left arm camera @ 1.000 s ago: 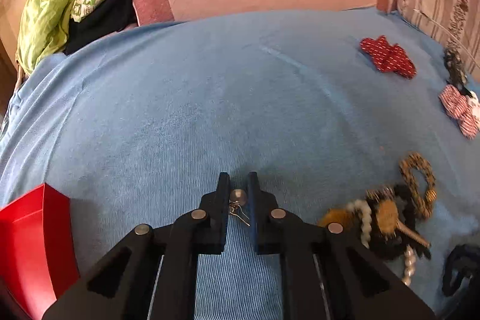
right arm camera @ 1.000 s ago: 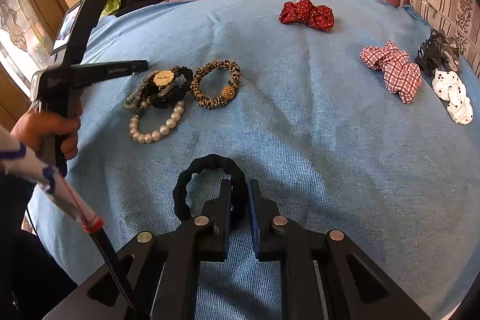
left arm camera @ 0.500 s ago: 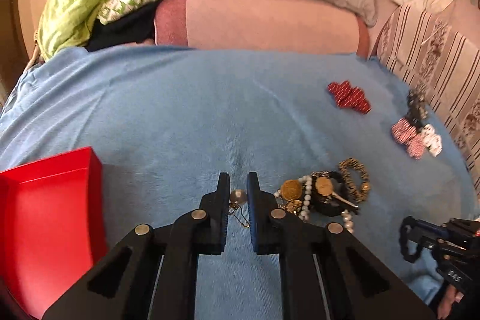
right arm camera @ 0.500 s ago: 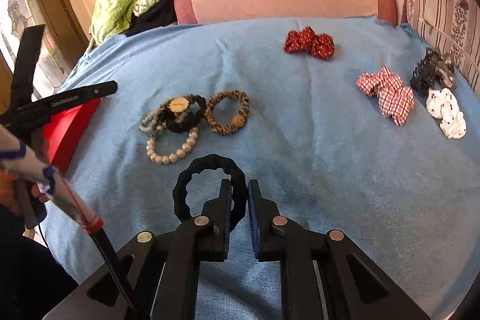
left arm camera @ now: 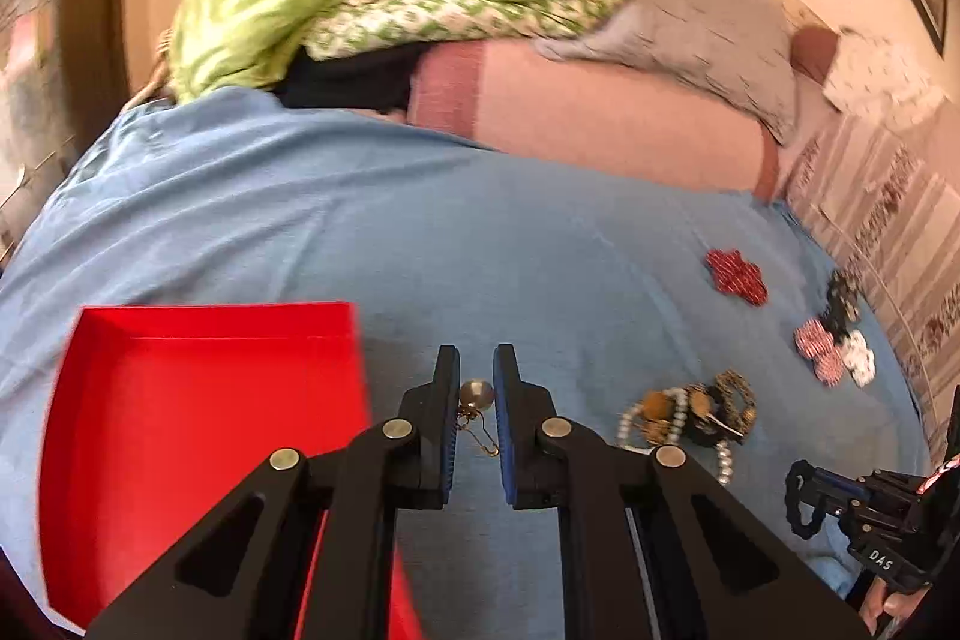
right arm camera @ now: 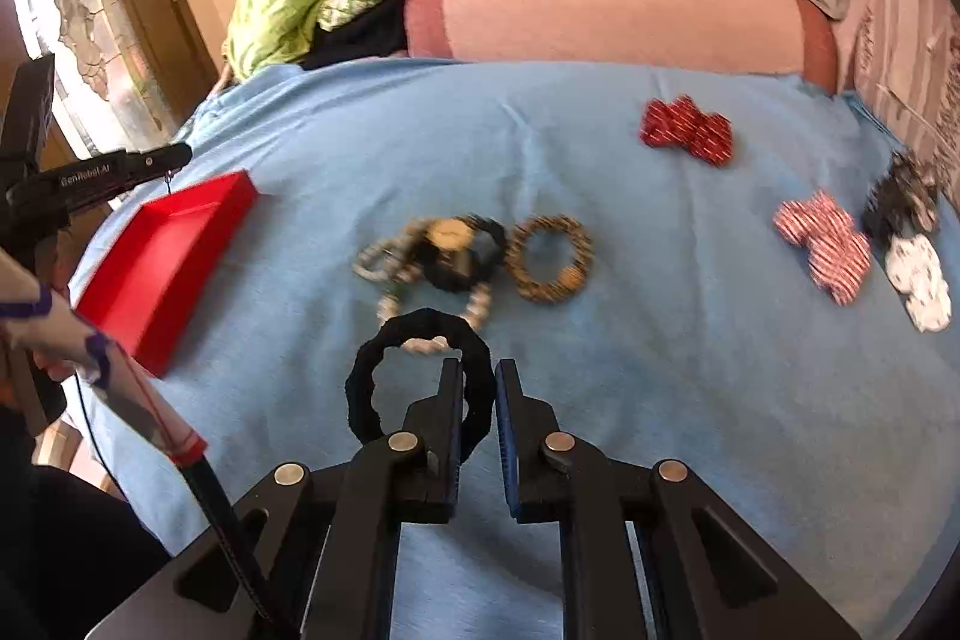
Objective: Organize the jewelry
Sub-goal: 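Carry both items into the red tray and open both grippers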
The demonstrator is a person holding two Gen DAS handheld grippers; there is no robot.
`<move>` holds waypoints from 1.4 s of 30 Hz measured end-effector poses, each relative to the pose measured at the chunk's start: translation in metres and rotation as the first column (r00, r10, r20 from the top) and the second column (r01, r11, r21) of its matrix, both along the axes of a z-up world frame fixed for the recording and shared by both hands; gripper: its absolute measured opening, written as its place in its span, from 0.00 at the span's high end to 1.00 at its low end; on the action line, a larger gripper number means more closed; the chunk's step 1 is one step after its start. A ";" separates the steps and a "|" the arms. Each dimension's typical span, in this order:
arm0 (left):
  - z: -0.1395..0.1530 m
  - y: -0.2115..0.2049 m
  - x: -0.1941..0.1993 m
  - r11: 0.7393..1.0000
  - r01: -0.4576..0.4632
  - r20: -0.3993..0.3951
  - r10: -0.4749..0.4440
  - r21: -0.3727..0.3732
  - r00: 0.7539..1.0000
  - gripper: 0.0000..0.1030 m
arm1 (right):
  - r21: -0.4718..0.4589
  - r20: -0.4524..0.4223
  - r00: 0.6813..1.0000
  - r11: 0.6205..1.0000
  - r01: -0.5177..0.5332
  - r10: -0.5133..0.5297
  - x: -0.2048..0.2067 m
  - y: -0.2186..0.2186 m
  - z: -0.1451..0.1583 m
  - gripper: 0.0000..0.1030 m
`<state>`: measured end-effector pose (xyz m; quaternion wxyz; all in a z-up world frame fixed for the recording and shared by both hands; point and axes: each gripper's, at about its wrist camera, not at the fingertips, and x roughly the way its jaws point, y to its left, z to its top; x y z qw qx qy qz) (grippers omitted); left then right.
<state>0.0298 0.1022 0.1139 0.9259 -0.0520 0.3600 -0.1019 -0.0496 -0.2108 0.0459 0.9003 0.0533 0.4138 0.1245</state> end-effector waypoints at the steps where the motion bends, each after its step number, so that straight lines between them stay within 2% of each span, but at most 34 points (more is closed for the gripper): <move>1: 0.001 0.012 0.000 1.000 -0.018 0.002 0.018 -0.011 1.000 0.89 | 0.012 0.001 1.000 1.000 -0.012 0.012 0.004 0.008 0.005 0.89; 7: -0.003 0.070 0.003 0.995 -0.085 -0.021 0.084 -0.047 0.996 0.89 | 0.032 0.021 0.993 0.993 -0.116 0.115 0.028 0.065 0.028 0.89; 12: -0.017 0.119 0.014 0.983 -0.173 -0.073 0.168 -0.065 0.983 0.89 | 0.053 0.010 0.978 0.976 -0.209 0.209 0.052 0.120 0.035 0.89; 14: -0.024 0.136 0.021 0.976 -0.214 -0.091 0.209 -0.050 0.974 0.89 | 0.061 0.002 0.970 0.968 -0.243 0.244 0.063 0.144 0.036 0.89; 18: -0.044 0.154 0.039 0.967 -0.254 -0.145 0.251 0.000 0.957 0.89 | 0.063 -0.016 0.950 0.948 -0.311 0.313 0.087 0.198 0.036 0.89; 24: -0.058 0.168 0.053 0.960 -0.280 -0.178 0.278 0.016 0.944 0.89 | 0.053 -0.051 0.927 0.928 -0.369 0.372 0.117 0.263 0.028 0.89; 26: -0.061 0.173 0.056 0.961 -0.278 -0.193 0.272 -0.003 0.943 0.89 | 0.040 -0.074 0.923 0.926 -0.376 0.378 0.130 0.285 0.020 0.89; 32: -0.066 0.178 0.060 0.960 -0.277 -0.212 0.265 -0.033 0.941 0.89 | -0.009 -0.125 0.923 0.930 -0.368 0.364 0.159 0.318 -0.003 0.89; 42: -0.071 0.175 0.067 0.956 -0.291 -0.242 0.276 -0.029 0.930 0.89 | -0.025 -0.170 0.931 0.943 -0.331 0.322 0.184 0.328 -0.021 0.88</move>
